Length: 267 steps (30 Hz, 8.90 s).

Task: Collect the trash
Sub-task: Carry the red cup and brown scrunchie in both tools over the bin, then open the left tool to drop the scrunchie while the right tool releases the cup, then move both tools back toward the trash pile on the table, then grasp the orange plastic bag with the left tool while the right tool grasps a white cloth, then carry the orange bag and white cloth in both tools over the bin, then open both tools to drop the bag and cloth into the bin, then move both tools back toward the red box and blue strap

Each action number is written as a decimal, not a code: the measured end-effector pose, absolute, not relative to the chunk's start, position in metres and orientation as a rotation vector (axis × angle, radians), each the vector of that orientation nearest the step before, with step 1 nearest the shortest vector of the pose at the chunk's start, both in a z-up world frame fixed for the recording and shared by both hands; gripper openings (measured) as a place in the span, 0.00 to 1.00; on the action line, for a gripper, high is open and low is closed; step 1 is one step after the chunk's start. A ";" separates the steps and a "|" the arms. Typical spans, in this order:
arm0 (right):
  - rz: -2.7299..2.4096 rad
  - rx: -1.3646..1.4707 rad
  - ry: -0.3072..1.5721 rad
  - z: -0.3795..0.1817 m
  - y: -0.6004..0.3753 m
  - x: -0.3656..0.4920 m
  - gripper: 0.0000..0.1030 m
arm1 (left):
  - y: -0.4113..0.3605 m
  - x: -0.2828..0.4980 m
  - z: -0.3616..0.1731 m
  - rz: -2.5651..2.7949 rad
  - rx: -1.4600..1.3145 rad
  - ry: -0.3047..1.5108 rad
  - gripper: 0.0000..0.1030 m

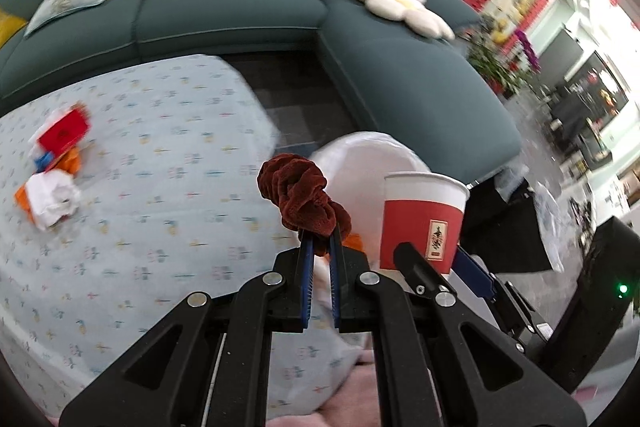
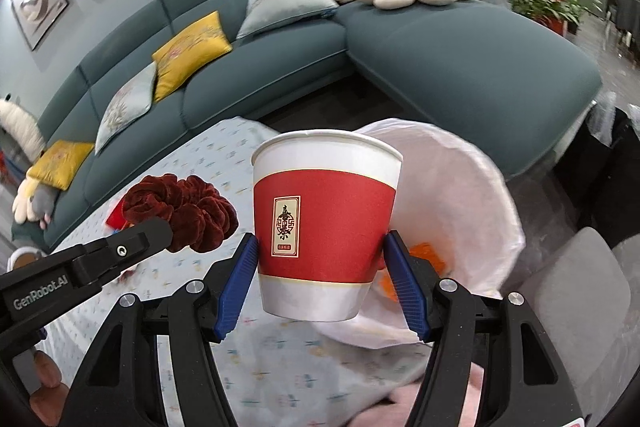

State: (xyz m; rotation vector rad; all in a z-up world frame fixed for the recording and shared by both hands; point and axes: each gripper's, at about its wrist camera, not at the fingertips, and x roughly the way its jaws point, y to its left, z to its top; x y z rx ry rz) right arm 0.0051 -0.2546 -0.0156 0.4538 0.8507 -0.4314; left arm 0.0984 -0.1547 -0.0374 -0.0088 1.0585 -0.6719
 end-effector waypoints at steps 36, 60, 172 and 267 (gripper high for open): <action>-0.508 0.529 0.833 -0.028 -0.308 -0.009 0.65 | -0.188 0.095 -0.049 -0.678 0.020 1.076 0.38; -0.443 0.435 0.859 -0.011 -0.254 0.014 0.66 | -0.119 0.111 -0.043 -0.585 -0.078 1.059 0.38; -0.170 0.338 0.982 -0.039 -0.104 0.065 0.09 | 0.045 0.121 -0.057 -0.391 -0.121 1.051 0.04; -0.353 0.432 0.892 -0.023 -0.239 0.021 0.39 | -0.111 0.114 -0.054 -0.450 0.054 1.037 0.43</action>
